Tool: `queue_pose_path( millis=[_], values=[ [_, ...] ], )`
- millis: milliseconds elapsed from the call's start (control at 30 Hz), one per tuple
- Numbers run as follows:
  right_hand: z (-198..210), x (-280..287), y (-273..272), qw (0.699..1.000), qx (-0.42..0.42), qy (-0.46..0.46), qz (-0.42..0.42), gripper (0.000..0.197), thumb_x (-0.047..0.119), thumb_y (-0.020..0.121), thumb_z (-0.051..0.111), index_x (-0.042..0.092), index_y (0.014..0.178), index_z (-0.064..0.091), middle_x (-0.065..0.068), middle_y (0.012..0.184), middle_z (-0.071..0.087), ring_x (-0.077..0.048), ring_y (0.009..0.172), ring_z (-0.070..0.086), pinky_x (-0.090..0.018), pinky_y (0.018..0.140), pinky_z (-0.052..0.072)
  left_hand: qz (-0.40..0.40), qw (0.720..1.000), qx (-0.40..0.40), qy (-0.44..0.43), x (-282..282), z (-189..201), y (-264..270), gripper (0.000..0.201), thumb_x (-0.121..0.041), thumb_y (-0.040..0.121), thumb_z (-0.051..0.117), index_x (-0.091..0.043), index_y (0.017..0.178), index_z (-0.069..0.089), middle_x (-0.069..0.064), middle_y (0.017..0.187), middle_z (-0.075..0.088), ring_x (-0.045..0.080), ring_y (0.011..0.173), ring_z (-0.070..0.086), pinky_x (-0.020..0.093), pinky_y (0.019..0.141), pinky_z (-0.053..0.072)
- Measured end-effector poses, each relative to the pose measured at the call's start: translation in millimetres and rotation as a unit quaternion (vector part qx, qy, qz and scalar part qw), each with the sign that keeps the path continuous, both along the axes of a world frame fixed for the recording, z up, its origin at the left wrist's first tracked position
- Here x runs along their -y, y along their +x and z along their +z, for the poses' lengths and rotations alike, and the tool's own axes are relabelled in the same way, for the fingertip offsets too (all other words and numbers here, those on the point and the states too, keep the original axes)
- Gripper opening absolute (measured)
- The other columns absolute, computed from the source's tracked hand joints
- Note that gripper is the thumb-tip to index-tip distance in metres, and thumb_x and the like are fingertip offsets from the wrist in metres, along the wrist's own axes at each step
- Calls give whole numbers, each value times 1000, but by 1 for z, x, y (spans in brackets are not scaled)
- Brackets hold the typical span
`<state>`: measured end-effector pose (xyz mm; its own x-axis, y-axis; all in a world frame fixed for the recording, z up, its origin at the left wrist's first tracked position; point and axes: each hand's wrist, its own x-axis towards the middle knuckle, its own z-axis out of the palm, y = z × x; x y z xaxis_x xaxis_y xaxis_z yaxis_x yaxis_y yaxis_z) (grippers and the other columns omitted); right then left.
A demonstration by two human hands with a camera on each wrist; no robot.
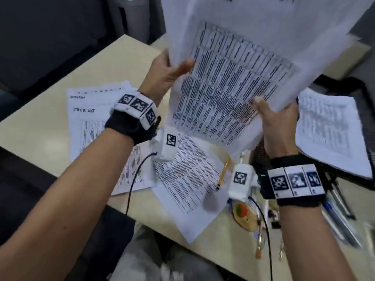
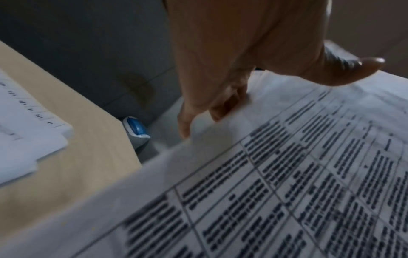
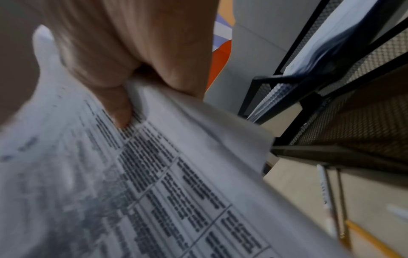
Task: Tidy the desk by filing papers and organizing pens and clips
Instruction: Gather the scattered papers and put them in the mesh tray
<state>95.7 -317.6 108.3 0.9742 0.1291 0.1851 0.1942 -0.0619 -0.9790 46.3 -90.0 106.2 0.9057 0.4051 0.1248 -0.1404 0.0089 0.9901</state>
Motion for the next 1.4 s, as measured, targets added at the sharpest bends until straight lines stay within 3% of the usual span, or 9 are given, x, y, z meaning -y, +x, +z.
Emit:
queue_pose_path(
  millis=[100,233,367,533,667,900,1067,1233,1400],
  values=[
    [-8,21,-12,1000,-14,10,26,33,6,80,69,20,104,51,7,96,61,-4,85,60,-26,86,52,42,998,35,-34,14,-5,-5,93,-70,30,77,-16,101,51,-15,82,70,-9,75,64,11,70,50],
    [-50,47,-32,991,-85,-53,90,49,0,72,74,3,117,56,4,102,66,1,91,65,-19,84,53,21,997,-38,-70,30,-46,-23,129,-70,25,80,-14,129,28,14,130,49,12,117,57,37,104,45],
    [-70,56,-45,990,-100,-59,75,28,-6,78,67,19,90,62,20,81,67,17,70,61,-15,71,51,-67,993,-89,-30,58,-52,-35,101,-60,36,79,-8,118,50,13,113,64,9,101,67,18,83,56],
    [-44,54,-34,997,-58,2,48,22,-3,81,64,17,89,62,4,91,66,-1,80,62,-26,81,51,-22,999,-37,1,62,-41,-30,103,-60,39,84,-7,122,50,9,114,63,12,108,63,32,94,52],
    [-23,62,-31,994,-50,74,59,32,-4,76,70,19,96,61,2,96,67,-9,89,65,-18,77,53,-73,997,-17,25,67,-15,-28,85,-61,36,82,-16,105,61,-8,95,71,-4,88,68,10,74,53],
    [-39,62,-33,990,-111,29,78,35,-5,72,73,15,98,59,-6,96,67,-4,82,67,-27,81,57,-17,1000,-26,5,70,-29,-34,70,-61,34,83,-25,91,65,-19,78,74,-4,79,69,13,73,54],
    [-64,56,-27,989,-118,-84,21,22,3,83,65,-10,100,61,-27,101,66,-30,94,63,-56,89,51,-14,994,-82,69,80,-50,-35,28,-25,68,79,-27,92,67,-15,83,71,-1,85,66,34,87,54],
    [-62,72,-18,990,-84,-95,66,14,2,91,50,11,100,53,-7,100,59,-17,93,55,-25,79,47,161,981,-70,84,84,-25,-17,6,-14,85,61,-15,82,57,7,77,58,19,70,55,33,71,49],
    [-85,111,-35,954,-199,-149,170,33,19,96,48,17,128,43,1,118,57,-14,107,57,-29,89,50,180,962,-192,79,98,-52,10,15,-14,85,59,-6,90,47,11,83,49,22,75,50,30,67,42]
  ],
)
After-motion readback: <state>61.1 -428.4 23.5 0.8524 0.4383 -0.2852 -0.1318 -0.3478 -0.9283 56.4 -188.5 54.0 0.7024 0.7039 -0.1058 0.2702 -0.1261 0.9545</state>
